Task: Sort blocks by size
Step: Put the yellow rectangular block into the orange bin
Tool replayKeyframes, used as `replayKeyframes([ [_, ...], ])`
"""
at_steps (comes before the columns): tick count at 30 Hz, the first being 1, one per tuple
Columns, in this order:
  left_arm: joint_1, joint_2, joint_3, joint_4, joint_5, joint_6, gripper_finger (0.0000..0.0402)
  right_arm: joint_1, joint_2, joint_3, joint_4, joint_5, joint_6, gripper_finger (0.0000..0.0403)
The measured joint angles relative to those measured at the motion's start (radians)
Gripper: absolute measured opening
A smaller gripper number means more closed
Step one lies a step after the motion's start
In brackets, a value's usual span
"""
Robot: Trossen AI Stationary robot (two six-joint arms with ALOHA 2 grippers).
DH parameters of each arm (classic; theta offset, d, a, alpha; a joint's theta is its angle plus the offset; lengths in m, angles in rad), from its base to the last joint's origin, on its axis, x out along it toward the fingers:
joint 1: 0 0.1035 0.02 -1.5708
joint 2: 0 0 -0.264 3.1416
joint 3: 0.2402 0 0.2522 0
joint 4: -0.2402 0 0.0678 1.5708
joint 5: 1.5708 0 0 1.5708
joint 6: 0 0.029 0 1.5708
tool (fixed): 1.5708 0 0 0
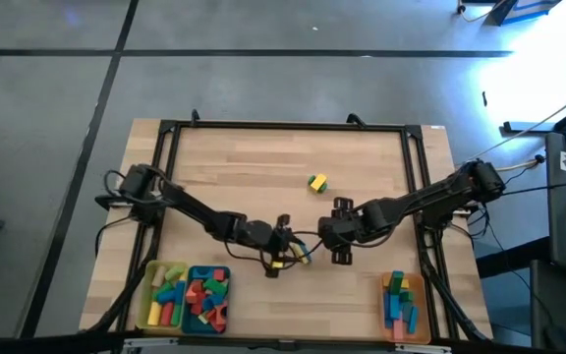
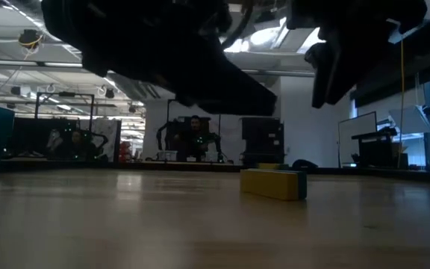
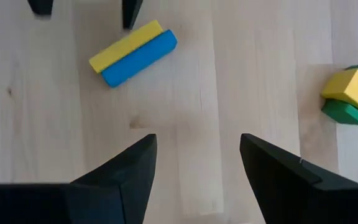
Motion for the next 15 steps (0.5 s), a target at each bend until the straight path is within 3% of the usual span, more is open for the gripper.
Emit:
replayKeyframes([
  [15,0.000,0.119,0.036,-0.039,0.009,0.227,0.0210,0.000,-0.001,0.000,0.028,0.000,0.000,0.0232],
])
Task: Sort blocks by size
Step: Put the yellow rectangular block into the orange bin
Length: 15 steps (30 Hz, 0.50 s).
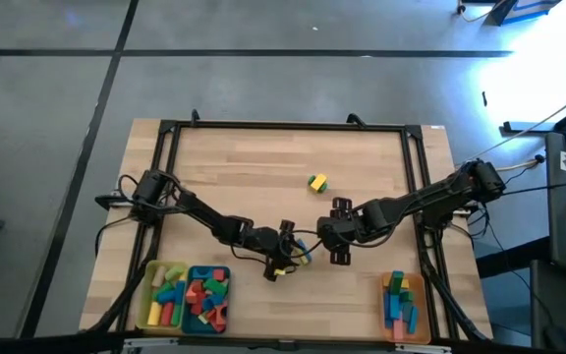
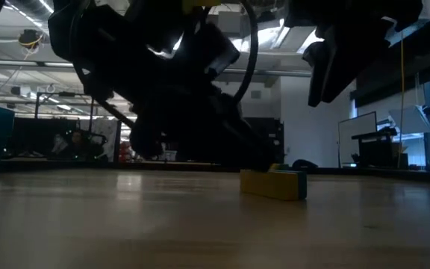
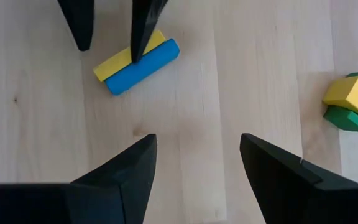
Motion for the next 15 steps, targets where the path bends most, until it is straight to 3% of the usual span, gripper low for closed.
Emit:
replayKeyframes([
  [15,-0.003,0.007,0.000,-0.039,-0.007,-0.004,0.0210,0.000,0.000,0.000,0.011,0.000,0.000,0.0232],
])
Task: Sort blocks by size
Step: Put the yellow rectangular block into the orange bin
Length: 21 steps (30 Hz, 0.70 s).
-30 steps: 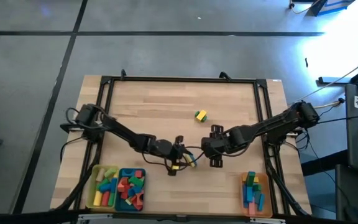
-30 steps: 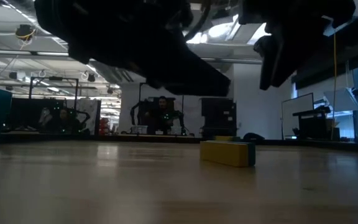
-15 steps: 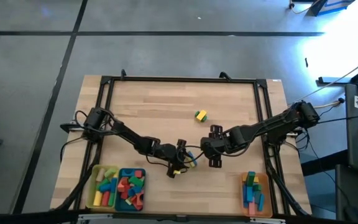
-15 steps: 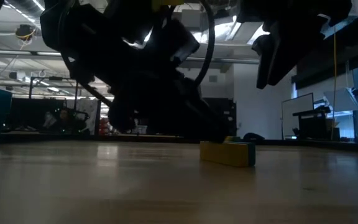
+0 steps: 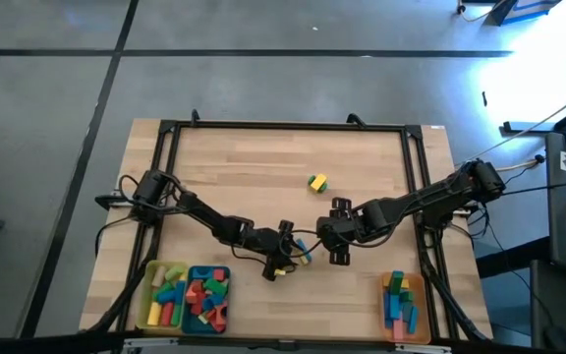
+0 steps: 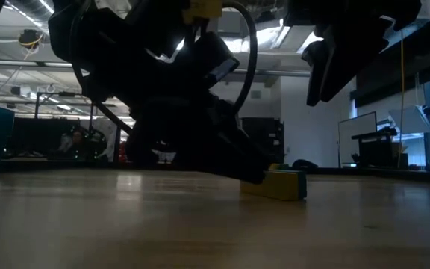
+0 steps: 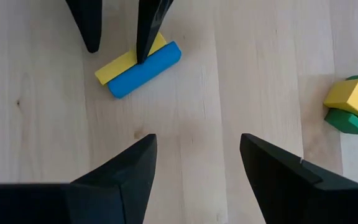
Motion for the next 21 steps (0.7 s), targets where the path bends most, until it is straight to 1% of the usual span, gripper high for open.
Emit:
replayKeyframes([
  [17,-0.025,-0.001,0.000,0.001,0.000,0.007,0.0210,0.000,0.001,0.000,0.001,0.000,0.000,0.0232],
  [21,-0.025,-0.001,-0.002,0.040,-0.001,0.015,0.0210,0.000,0.001,0.000,0.001,0.000,0.000,0.0232],
])
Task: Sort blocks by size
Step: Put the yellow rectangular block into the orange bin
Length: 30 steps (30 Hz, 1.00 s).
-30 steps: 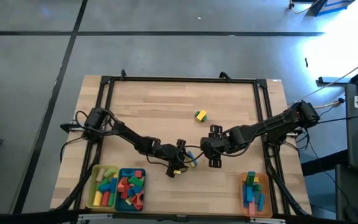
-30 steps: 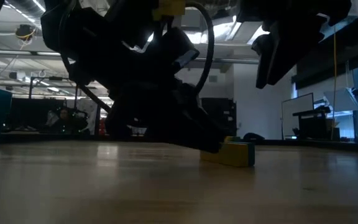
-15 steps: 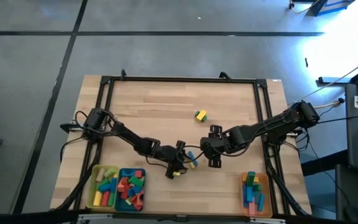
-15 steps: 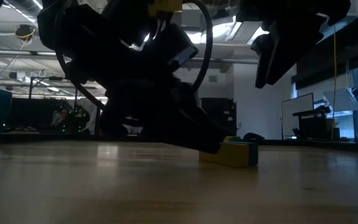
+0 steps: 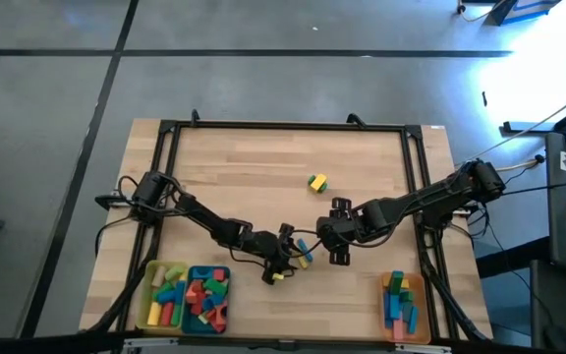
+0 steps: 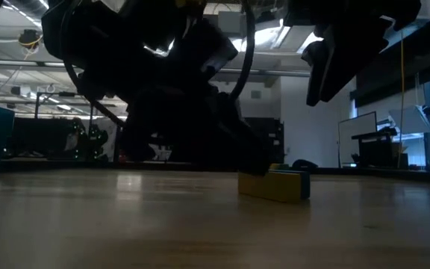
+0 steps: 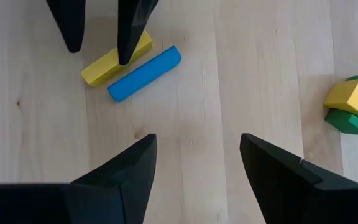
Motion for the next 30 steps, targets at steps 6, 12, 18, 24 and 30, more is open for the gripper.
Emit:
replayKeyframes([
  [6,0.003,0.000,0.000,0.023,0.000,0.021,0.0210,0.000,0.000,0.000,0.000,0.000,0.000,0.0232],
  [12,0.023,0.000,0.000,0.004,0.000,0.021,0.0210,0.000,0.000,0.000,0.000,0.000,0.000,0.0232],
  [18,0.029,-0.001,0.000,-0.036,0.000,0.020,0.0210,0.000,0.000,0.000,0.000,0.000,0.000,0.0232],
  [24,0.026,-0.001,0.001,-0.075,-0.002,0.019,0.0210,0.000,0.000,0.000,0.000,0.000,0.000,0.0232],
  [30,0.027,-0.001,0.001,-0.079,-0.001,0.020,0.0210,0.000,0.000,0.000,0.000,0.000,0.000,0.0232],
])
